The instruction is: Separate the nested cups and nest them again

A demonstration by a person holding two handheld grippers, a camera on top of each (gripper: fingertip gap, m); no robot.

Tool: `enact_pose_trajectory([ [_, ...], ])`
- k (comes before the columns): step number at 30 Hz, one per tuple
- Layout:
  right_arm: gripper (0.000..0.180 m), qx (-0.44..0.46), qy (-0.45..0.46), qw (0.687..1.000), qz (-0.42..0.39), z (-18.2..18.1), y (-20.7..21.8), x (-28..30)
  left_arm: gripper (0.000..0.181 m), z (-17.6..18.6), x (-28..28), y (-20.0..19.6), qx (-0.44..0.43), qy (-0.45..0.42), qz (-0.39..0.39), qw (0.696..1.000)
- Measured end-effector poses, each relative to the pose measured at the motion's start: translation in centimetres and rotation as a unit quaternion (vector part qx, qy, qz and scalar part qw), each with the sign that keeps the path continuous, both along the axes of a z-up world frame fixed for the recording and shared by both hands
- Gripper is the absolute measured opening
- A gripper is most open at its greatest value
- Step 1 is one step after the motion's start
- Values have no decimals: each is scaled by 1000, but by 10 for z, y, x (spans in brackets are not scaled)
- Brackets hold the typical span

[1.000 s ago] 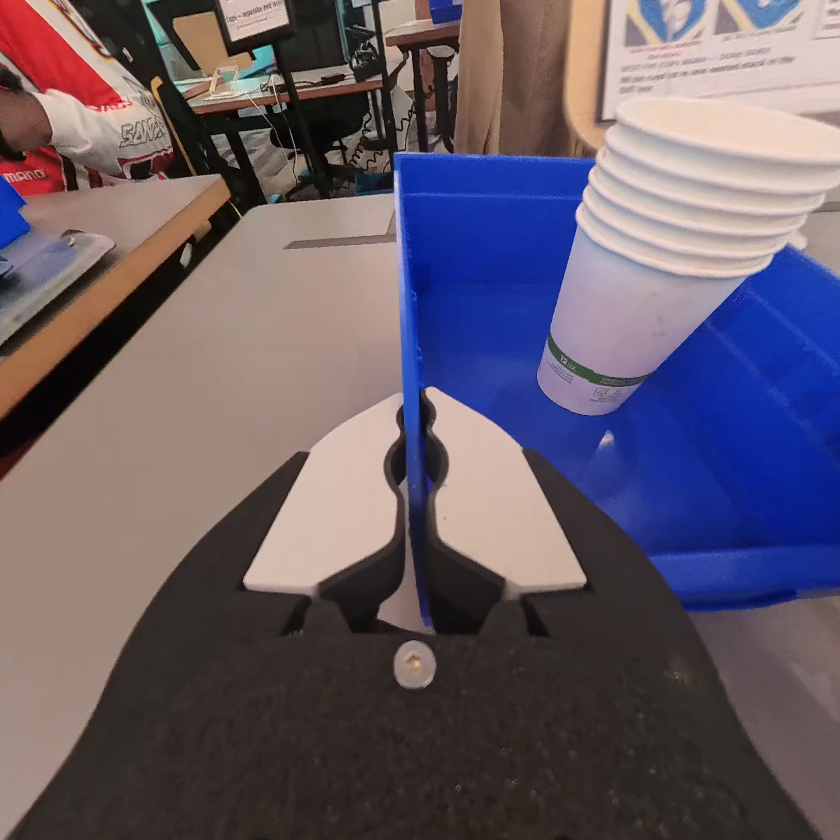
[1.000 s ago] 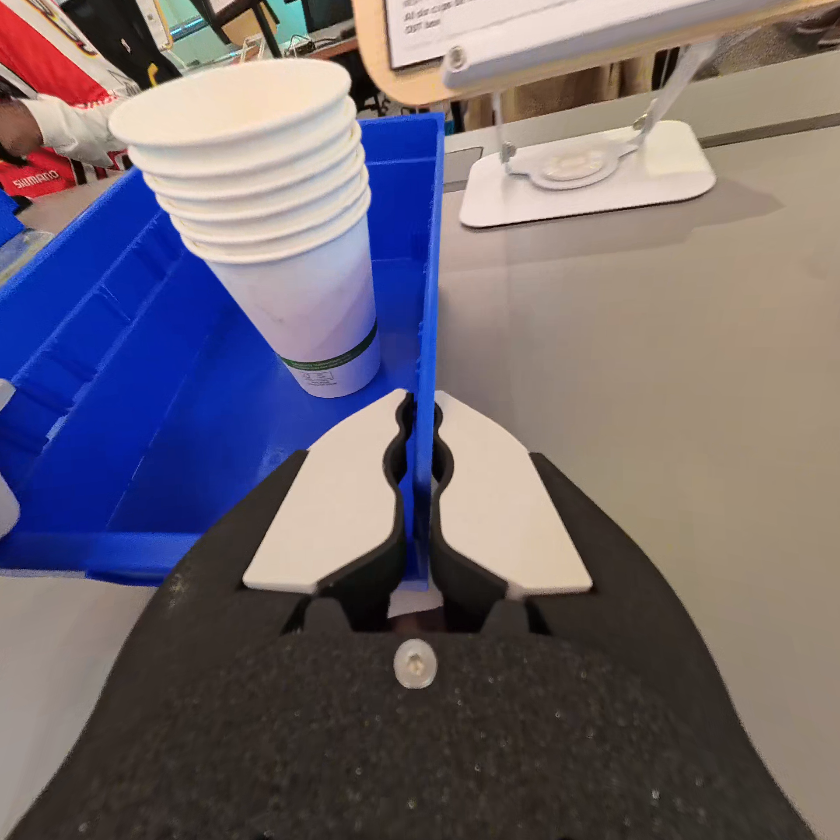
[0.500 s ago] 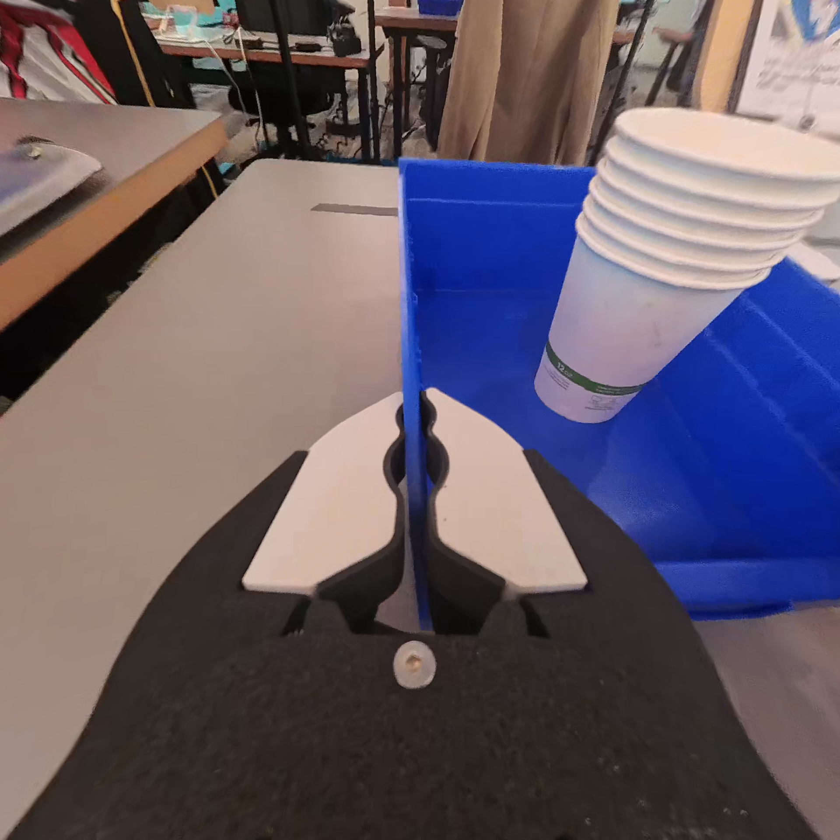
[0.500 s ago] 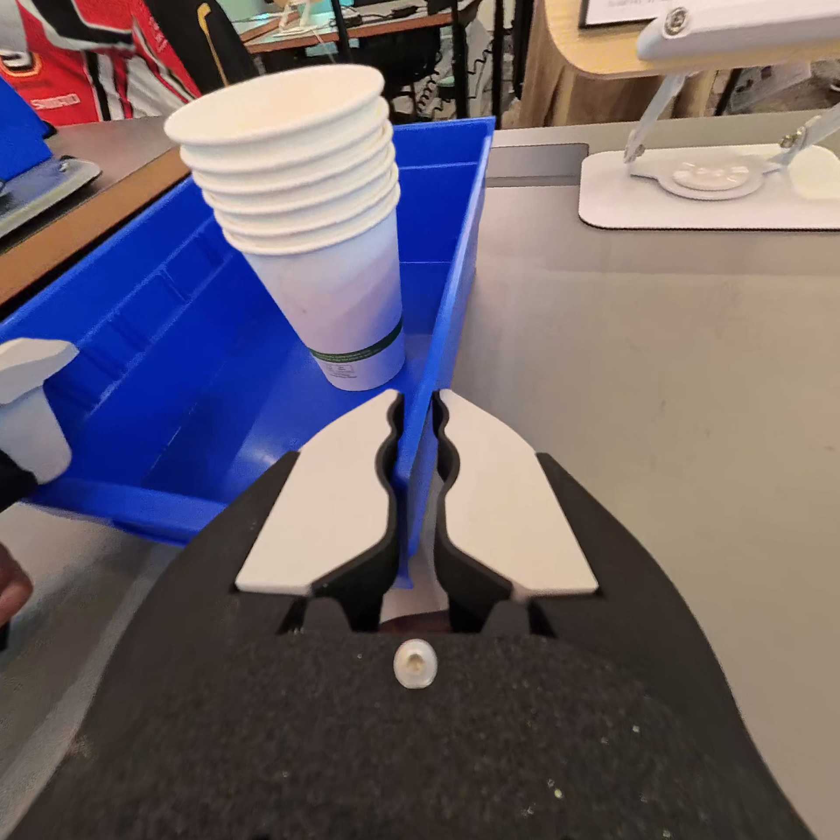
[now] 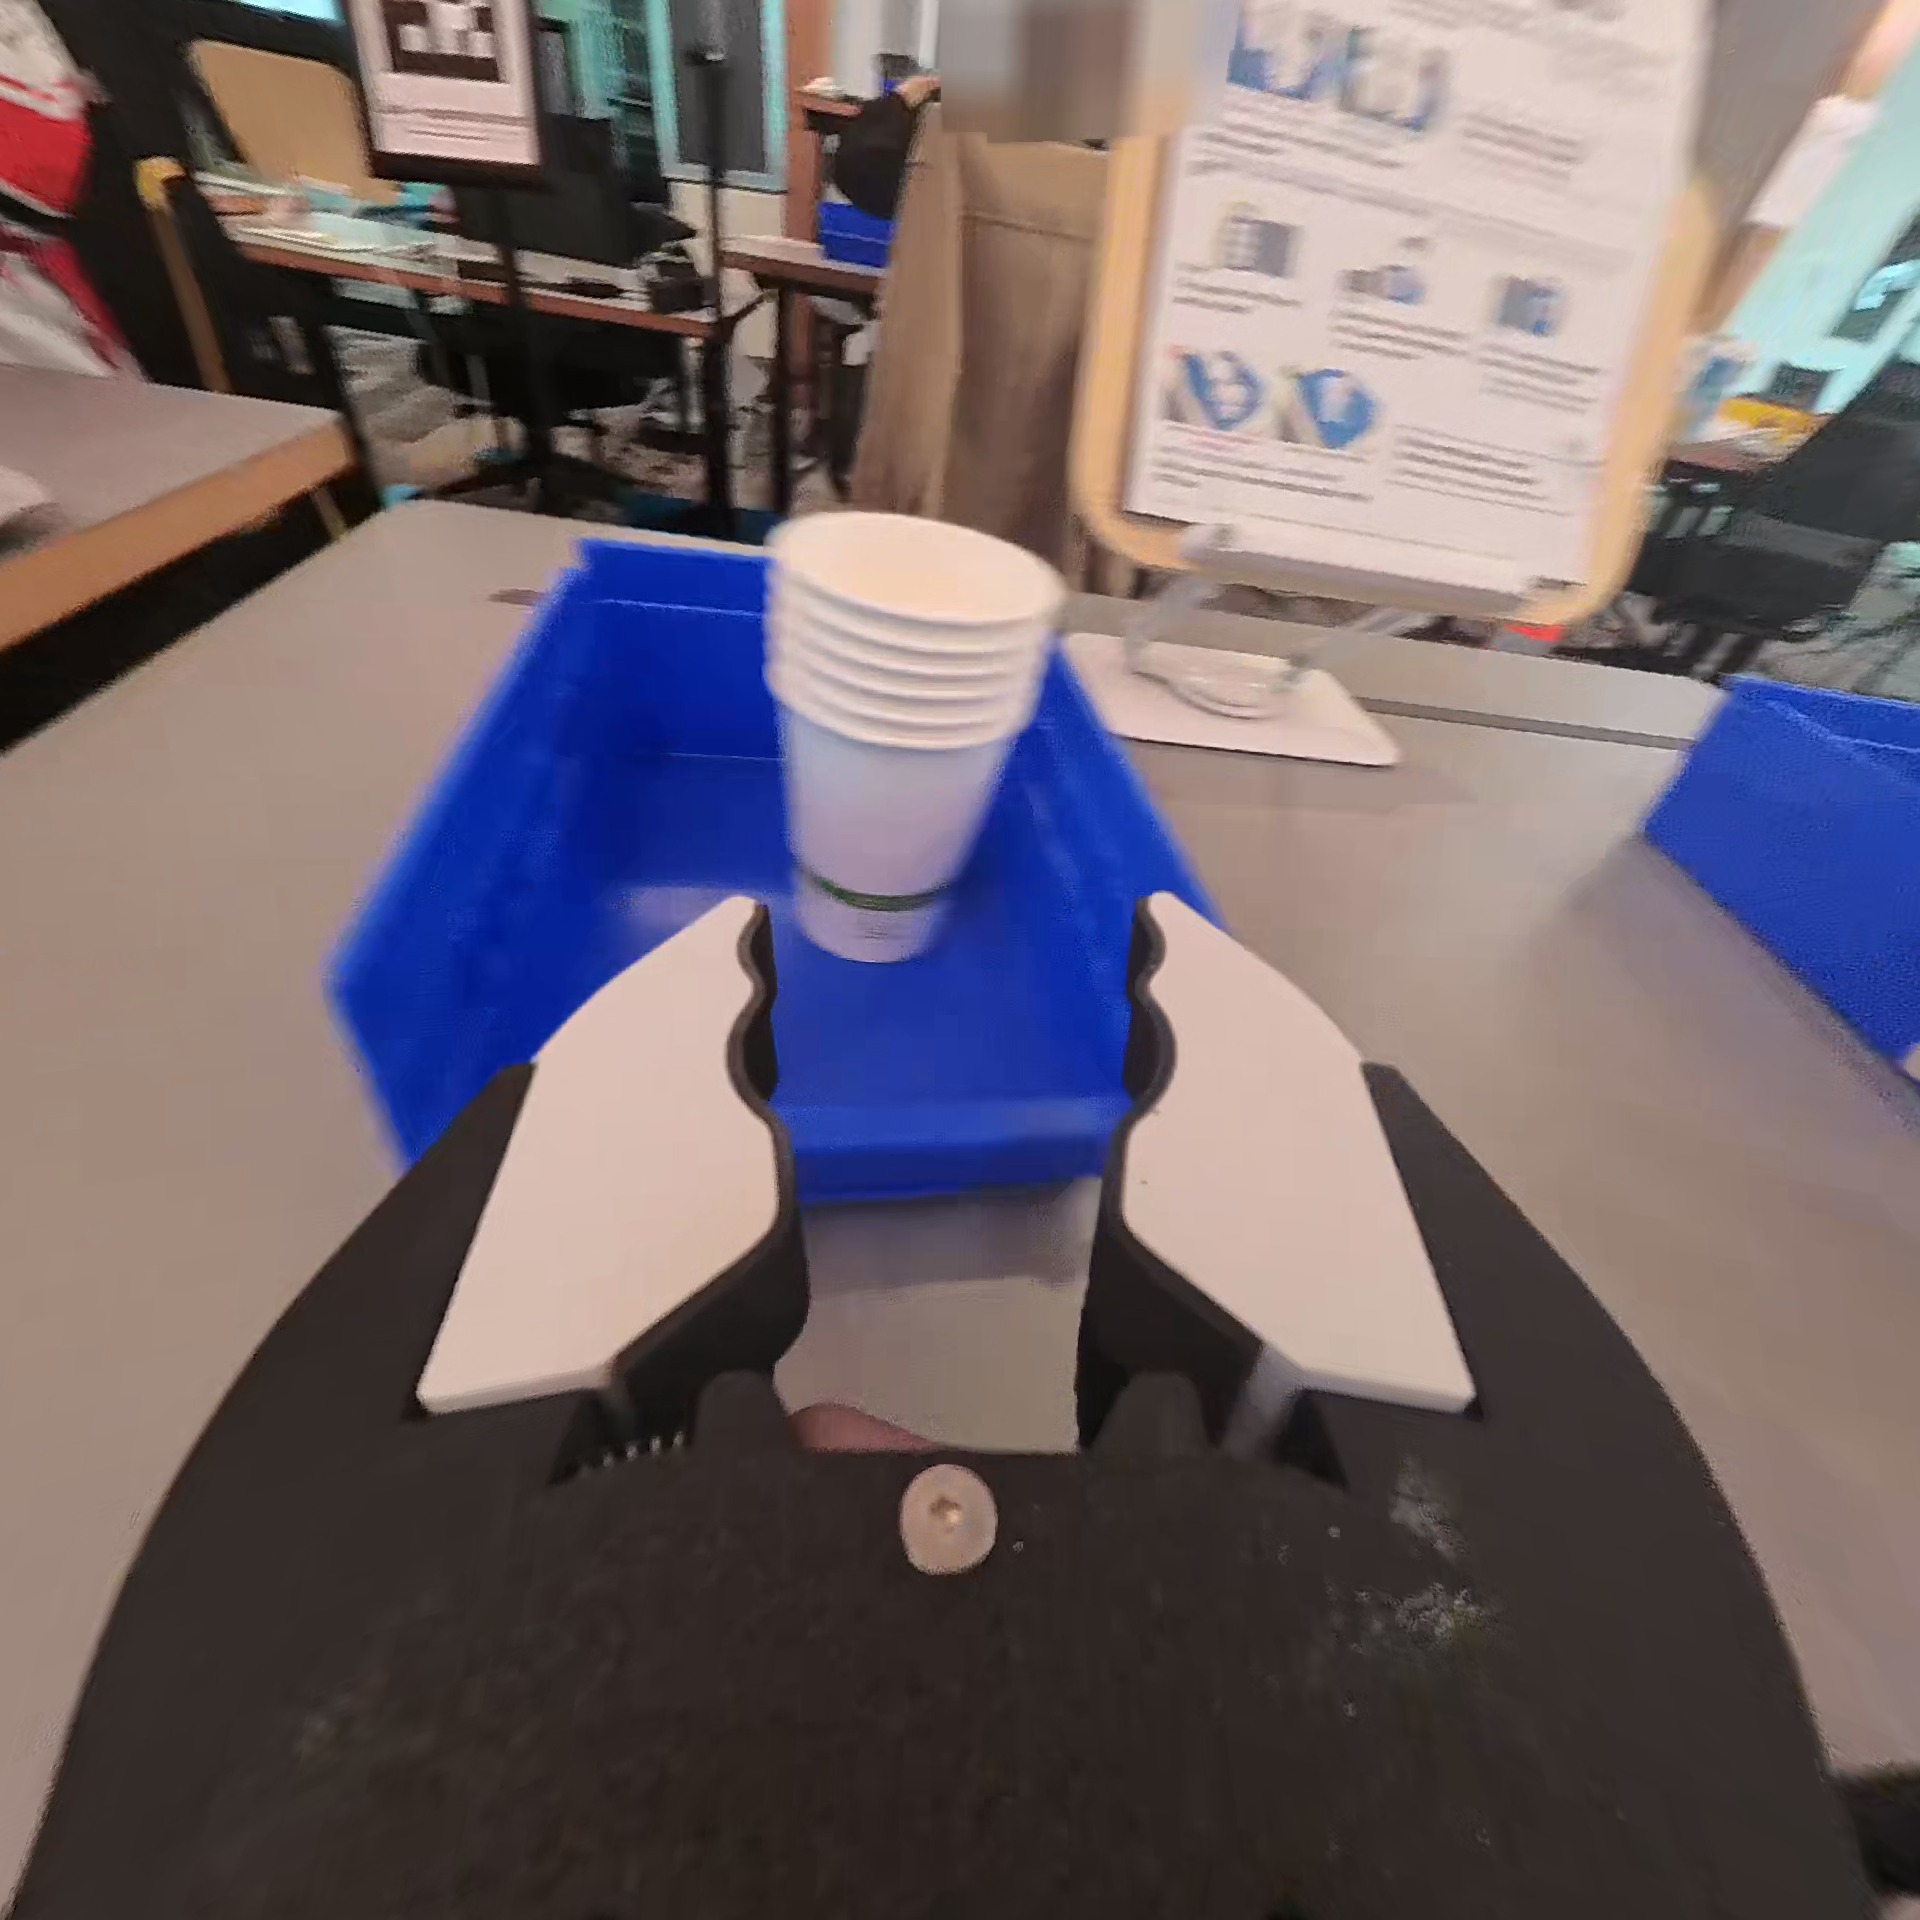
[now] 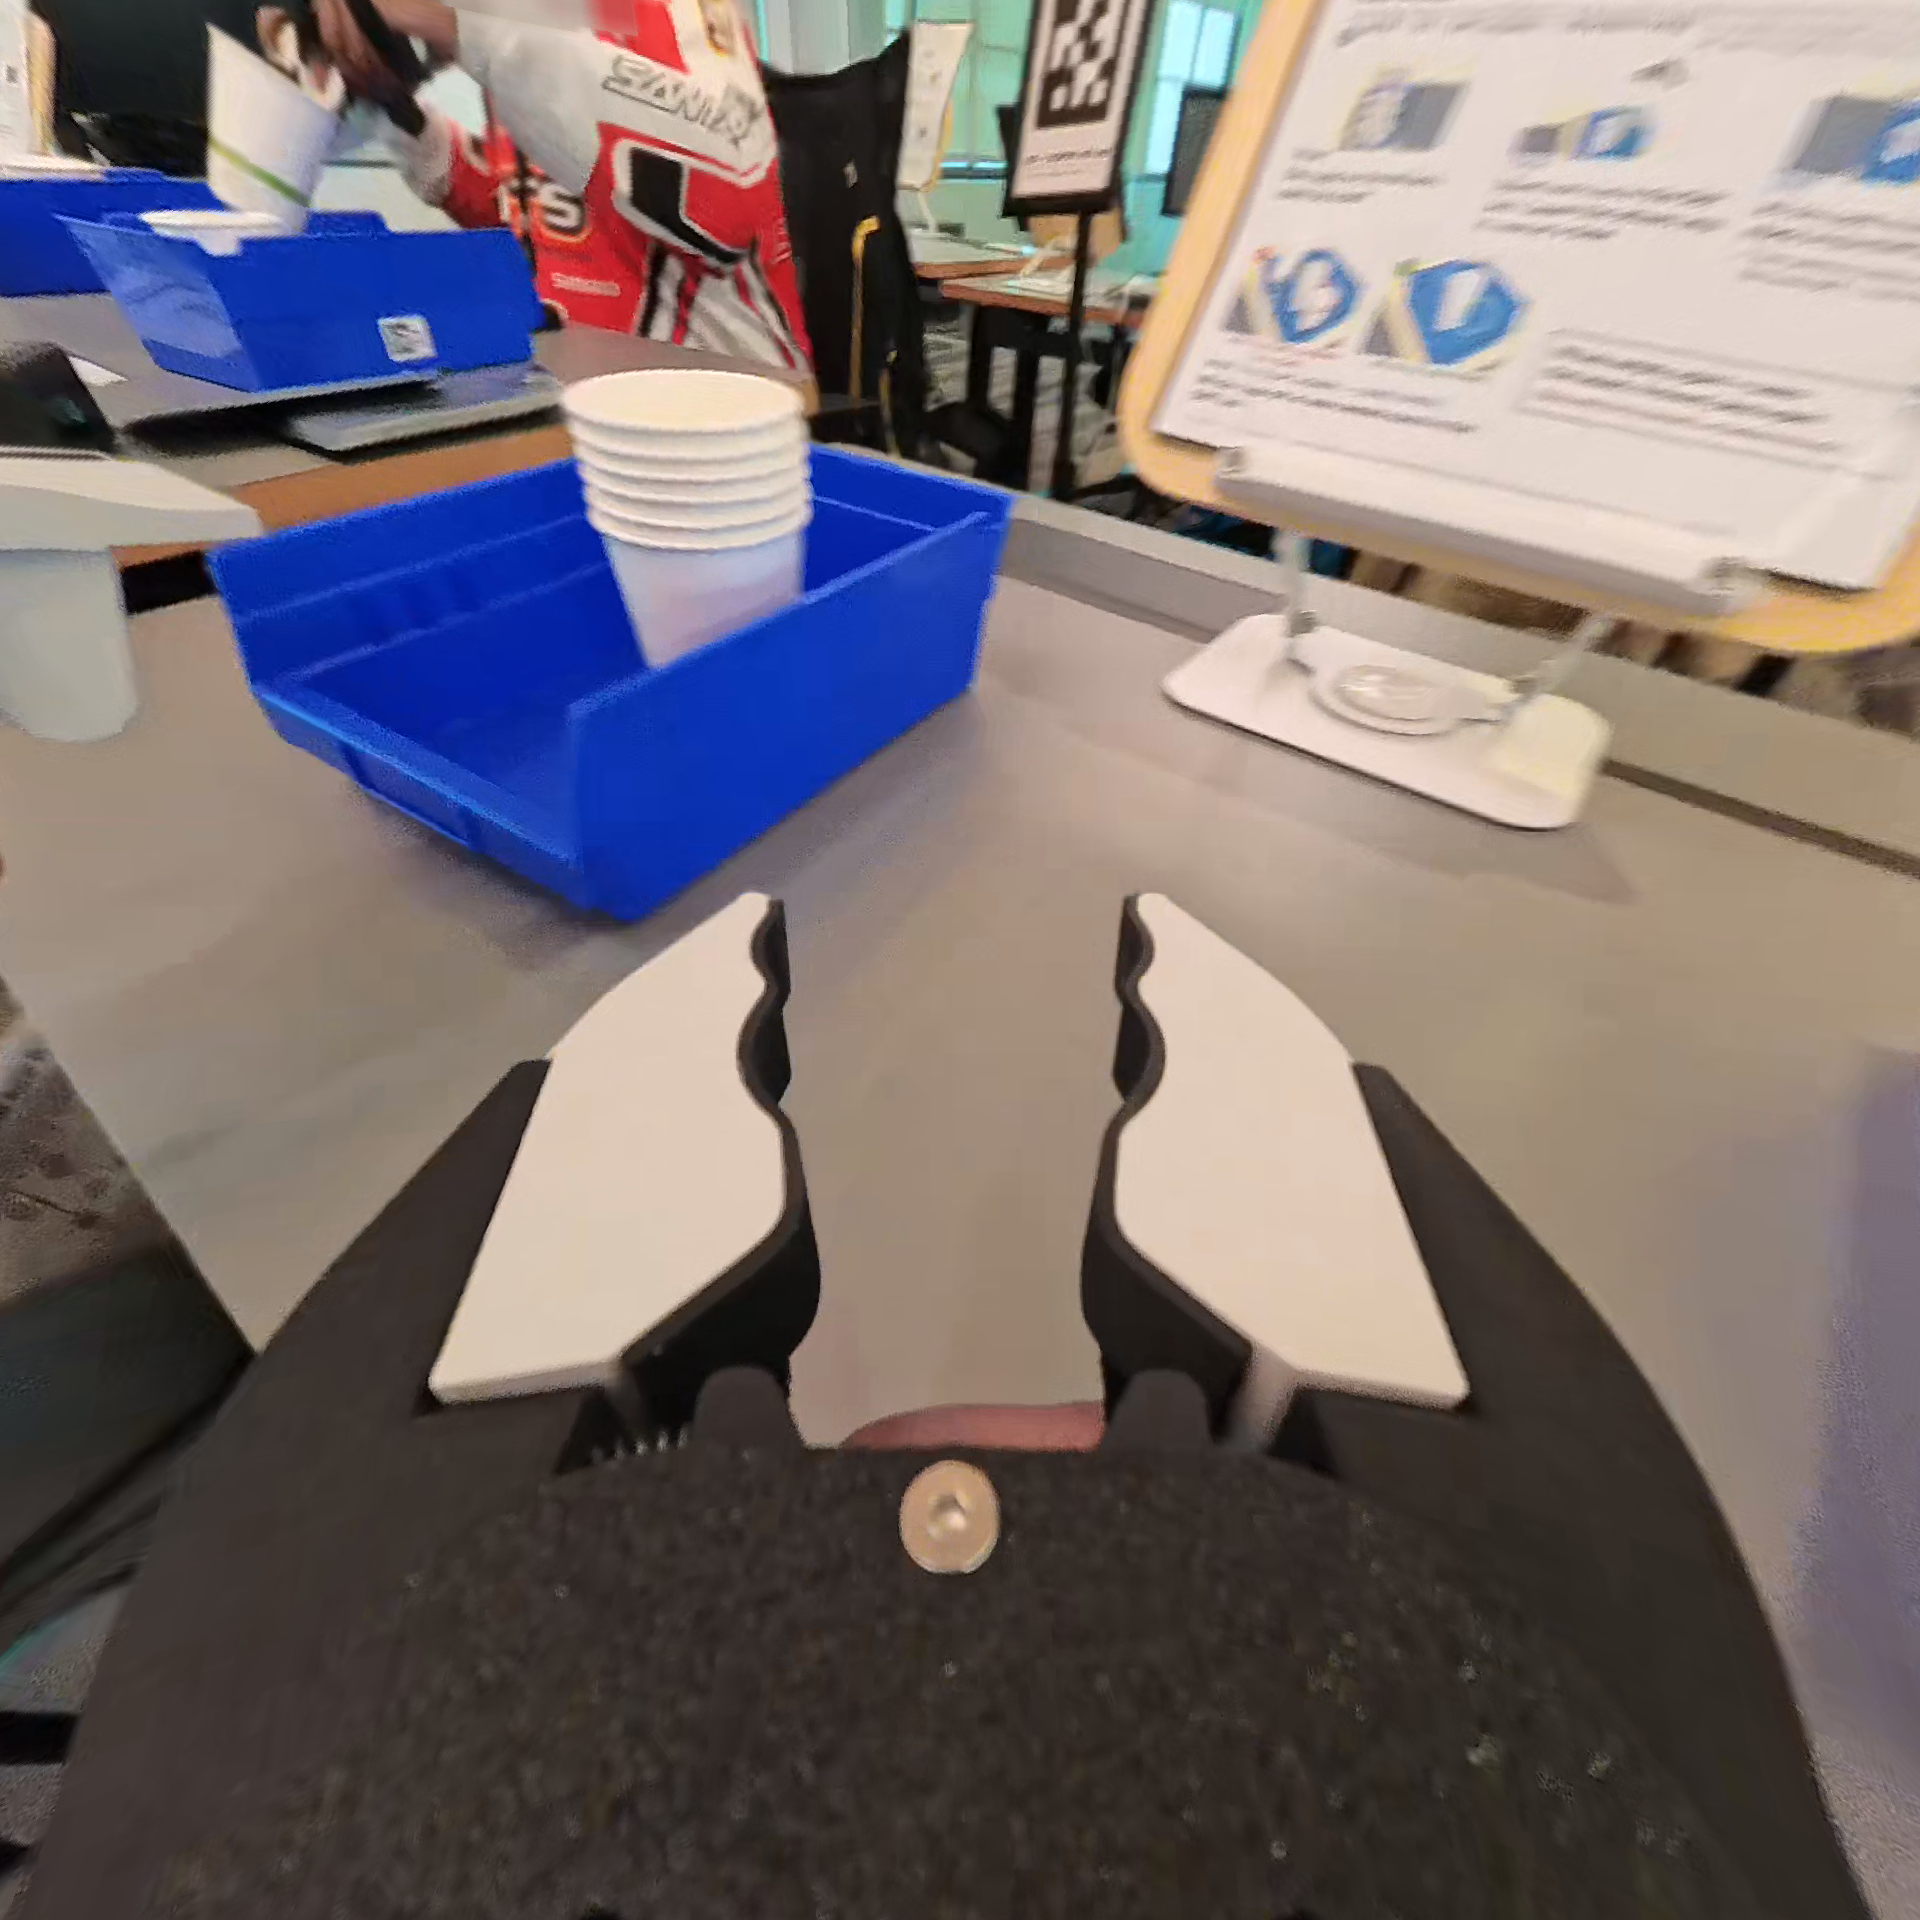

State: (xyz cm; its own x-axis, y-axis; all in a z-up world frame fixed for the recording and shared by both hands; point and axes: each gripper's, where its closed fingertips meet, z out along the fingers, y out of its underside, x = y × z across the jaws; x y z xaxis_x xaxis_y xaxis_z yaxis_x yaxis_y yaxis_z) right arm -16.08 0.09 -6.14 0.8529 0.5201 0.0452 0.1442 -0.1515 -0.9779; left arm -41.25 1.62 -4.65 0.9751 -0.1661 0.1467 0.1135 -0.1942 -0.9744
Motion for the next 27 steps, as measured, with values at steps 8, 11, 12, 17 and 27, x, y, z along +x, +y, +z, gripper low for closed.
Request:
enact_pose_trajectory([
  [8,59,57,-30,995,-76,-30,-47,161,61,-41,121,-45,8,8,-49,999],
  [11,58,52,4,994,-98,-36,-61,191,60,-56,133,-51,9,17,-49,999],
  [12,58,52,14,993,-109,-37,-64,200,59,-58,134,-51,12,21,-47,999],
  [17,59,21,65,990,-122,-43,-62,220,59,-61,135,-50,24,31,-41,998],
  [27,59,41,58,991,-111,-38,-66,214,60,-58,133,-56,21,41,-53,998],
])
